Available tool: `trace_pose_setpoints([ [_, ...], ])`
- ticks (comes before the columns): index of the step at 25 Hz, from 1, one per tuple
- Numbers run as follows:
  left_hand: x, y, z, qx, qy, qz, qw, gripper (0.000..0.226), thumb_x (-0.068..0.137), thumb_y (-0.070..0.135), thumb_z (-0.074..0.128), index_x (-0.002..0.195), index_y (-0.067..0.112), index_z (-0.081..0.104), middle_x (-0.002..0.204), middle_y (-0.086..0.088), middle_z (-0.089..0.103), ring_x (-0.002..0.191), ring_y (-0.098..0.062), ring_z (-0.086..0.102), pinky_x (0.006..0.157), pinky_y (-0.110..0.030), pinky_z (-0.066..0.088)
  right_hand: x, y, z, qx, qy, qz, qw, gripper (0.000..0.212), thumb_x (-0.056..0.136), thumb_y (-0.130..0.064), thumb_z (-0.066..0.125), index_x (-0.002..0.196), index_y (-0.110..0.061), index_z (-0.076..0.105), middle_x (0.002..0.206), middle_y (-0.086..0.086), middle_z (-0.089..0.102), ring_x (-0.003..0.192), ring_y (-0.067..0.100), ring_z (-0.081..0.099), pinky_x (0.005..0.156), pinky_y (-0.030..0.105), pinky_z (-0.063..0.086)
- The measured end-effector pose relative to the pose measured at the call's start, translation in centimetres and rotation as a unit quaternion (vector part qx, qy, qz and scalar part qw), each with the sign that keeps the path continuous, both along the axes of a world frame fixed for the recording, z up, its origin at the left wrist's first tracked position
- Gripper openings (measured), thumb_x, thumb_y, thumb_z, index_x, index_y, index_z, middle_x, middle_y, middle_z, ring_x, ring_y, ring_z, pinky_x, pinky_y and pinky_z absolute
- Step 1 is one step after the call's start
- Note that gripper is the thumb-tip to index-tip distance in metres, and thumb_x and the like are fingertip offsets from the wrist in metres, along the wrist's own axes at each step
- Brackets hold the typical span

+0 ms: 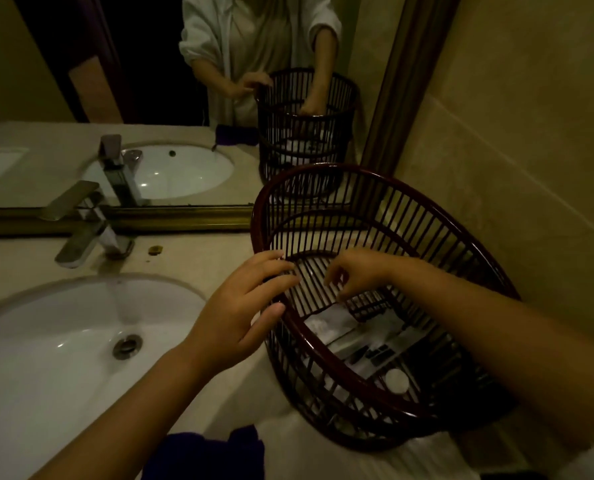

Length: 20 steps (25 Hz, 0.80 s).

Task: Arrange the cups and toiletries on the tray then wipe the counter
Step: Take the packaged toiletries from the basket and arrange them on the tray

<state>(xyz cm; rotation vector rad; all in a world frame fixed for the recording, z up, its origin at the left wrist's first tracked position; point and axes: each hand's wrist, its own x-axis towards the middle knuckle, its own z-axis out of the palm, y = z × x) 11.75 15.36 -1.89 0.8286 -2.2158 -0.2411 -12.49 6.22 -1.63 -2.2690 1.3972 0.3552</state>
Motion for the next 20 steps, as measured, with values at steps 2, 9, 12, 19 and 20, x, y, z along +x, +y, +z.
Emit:
trace_pose_setpoints([
  [2,0.1,-0.2,-0.3,-0.009,0.013,-0.005,1.0,0.046,0.098,0.04,0.025,0.121,0.012,0.055,0.126,-0.007,0.057,0.132,-0.019,0.038,0.109,-0.035,0.034,0.8,-0.6,-3.0,0.028,0.067,0.035,0.997,0.051,0.074,-0.028,0.073,0.121,-0.026,0.055,0.121,-0.003,0.058,0.108,0.018,0.055,0.082,0.027,0.047],
  [9,-0.3,0.0,-0.6,-0.018,0.041,-0.005,0.999,0.044,0.098,0.039,0.026,0.118,0.011,0.055,0.126,-0.01,0.055,0.134,-0.021,0.037,0.107,-0.037,0.036,0.9,0.4,-9.1,-0.012,0.07,0.13,0.989,0.05,0.068,-0.04,0.068,0.114,-0.031,0.052,0.11,-0.004,0.046,0.094,0.011,0.039,0.073,0.029,0.04],
  [12,-0.5,0.1,-0.5,-0.009,0.048,-0.003,0.999,0.046,0.098,0.039,0.025,0.117,0.01,0.055,0.126,-0.01,0.055,0.134,-0.022,0.036,0.108,-0.036,0.035,1.3,0.2,-9.4,0.025,0.052,0.111,0.992,0.032,0.072,-0.038,0.069,0.1,-0.026,0.059,0.109,0.0,0.047,0.1,0.017,0.042,0.08,0.031,0.043],
  [19,-0.3,0.4,-0.2,0.009,0.055,-0.004,0.998,0.045,0.097,0.039,0.028,0.12,0.011,0.056,0.132,-0.003,0.049,0.137,-0.017,0.032,0.111,-0.03,0.029,0.8,-1.5,-1.9,0.017,-0.106,-0.05,0.993,0.003,0.083,-0.013,0.062,0.086,-0.012,0.061,0.082,-0.002,0.056,0.084,0.017,0.057,0.067,0.019,0.045],
  [20,-0.3,0.5,0.0,0.014,0.051,-0.005,0.999,0.045,0.097,0.038,0.029,0.121,0.011,0.056,0.133,-0.003,0.049,0.138,-0.016,0.031,0.112,-0.029,0.028,0.4,-1.7,0.5,0.0,-0.164,-0.099,0.982,0.003,0.082,-0.014,0.064,0.085,-0.013,0.062,0.083,0.0,0.061,0.083,0.017,0.06,0.065,0.019,0.048],
])
